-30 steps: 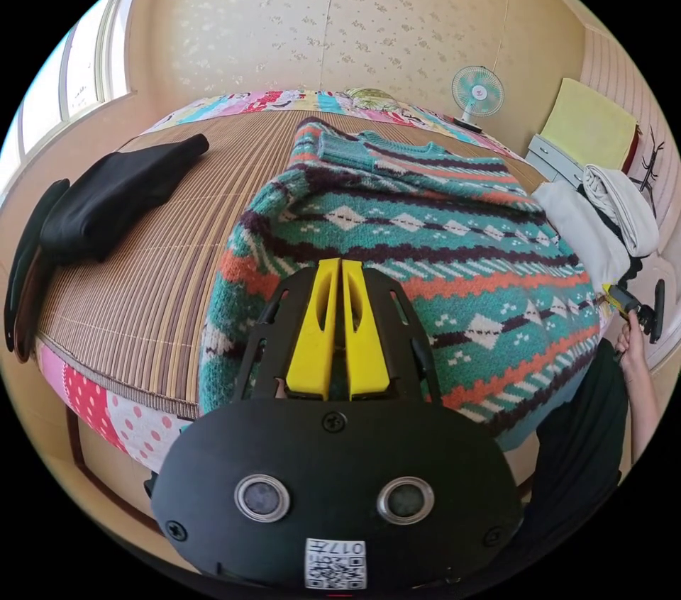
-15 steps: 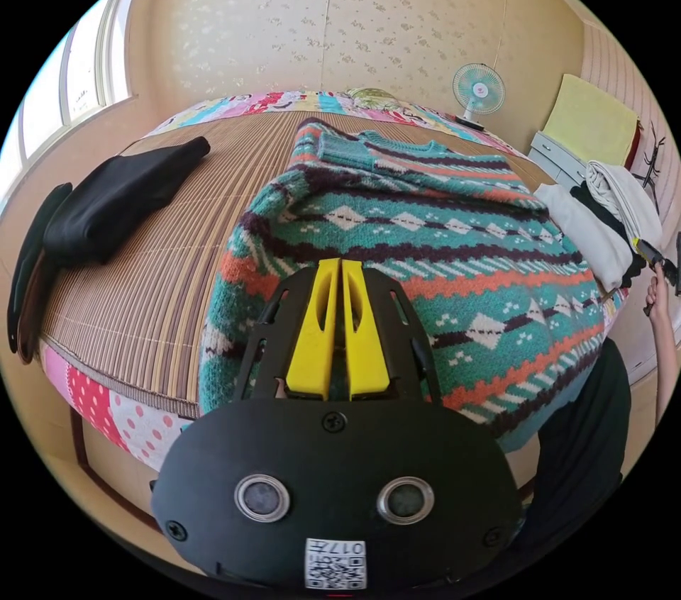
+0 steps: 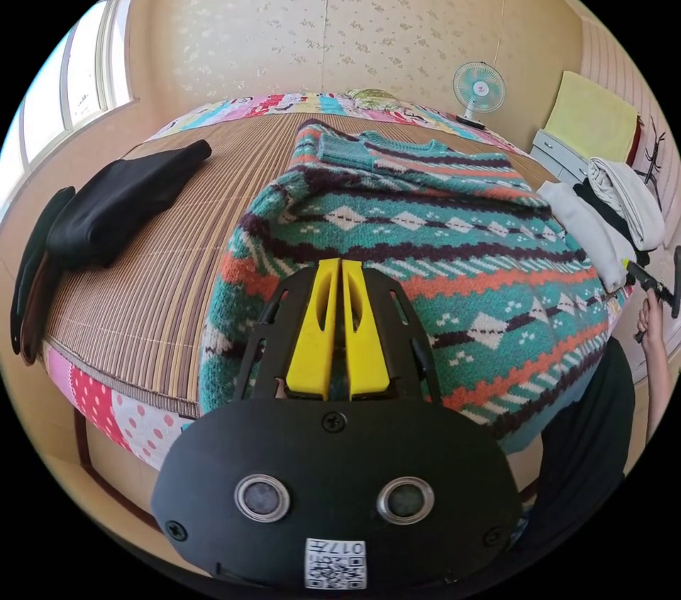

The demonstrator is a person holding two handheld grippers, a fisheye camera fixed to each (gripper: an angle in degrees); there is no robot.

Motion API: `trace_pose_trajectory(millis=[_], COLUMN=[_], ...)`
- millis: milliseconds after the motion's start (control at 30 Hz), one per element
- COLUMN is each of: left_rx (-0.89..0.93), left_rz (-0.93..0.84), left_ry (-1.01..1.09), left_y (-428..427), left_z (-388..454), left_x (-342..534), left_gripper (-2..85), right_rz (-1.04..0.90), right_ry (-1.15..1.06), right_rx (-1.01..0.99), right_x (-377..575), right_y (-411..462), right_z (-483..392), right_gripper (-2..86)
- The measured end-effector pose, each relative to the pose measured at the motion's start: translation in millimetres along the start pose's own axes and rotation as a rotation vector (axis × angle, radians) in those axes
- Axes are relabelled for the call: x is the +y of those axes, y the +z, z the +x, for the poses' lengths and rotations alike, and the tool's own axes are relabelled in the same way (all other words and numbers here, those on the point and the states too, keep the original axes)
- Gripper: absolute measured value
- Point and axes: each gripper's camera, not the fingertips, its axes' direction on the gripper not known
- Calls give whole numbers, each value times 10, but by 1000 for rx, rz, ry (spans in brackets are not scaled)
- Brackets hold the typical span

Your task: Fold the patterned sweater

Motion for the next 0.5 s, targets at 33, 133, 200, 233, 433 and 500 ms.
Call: trace_pose_trajectory(millis=[33, 133, 200, 233, 433, 500], left_rx=[0, 4, 2, 1, -17, -20], left_rz=[0, 0, 0, 1, 2, 2], left_ry=[0, -2, -1, -1, 7, 9], left_y=[3, 18, 31, 34, 72, 83], left_z=[1, 2, 17, 21, 92, 118], left_x=[5, 31, 55, 61, 127, 155], left_gripper=[-10, -10, -10, -10, -10, -10], right_rz=[34, -35, 20, 131, 107, -17], right_ry=[-13, 36, 77, 134, 357, 315], right_rx=[-18, -129, -176, -145, 128, 51], right_x=[16, -182, -262, -247, -305, -286], right_y=[75, -61, -283, -481, -66, 444], right_z=[0, 207, 362, 499, 1402, 1585], right_gripper=[5, 5, 4, 4, 5, 6])
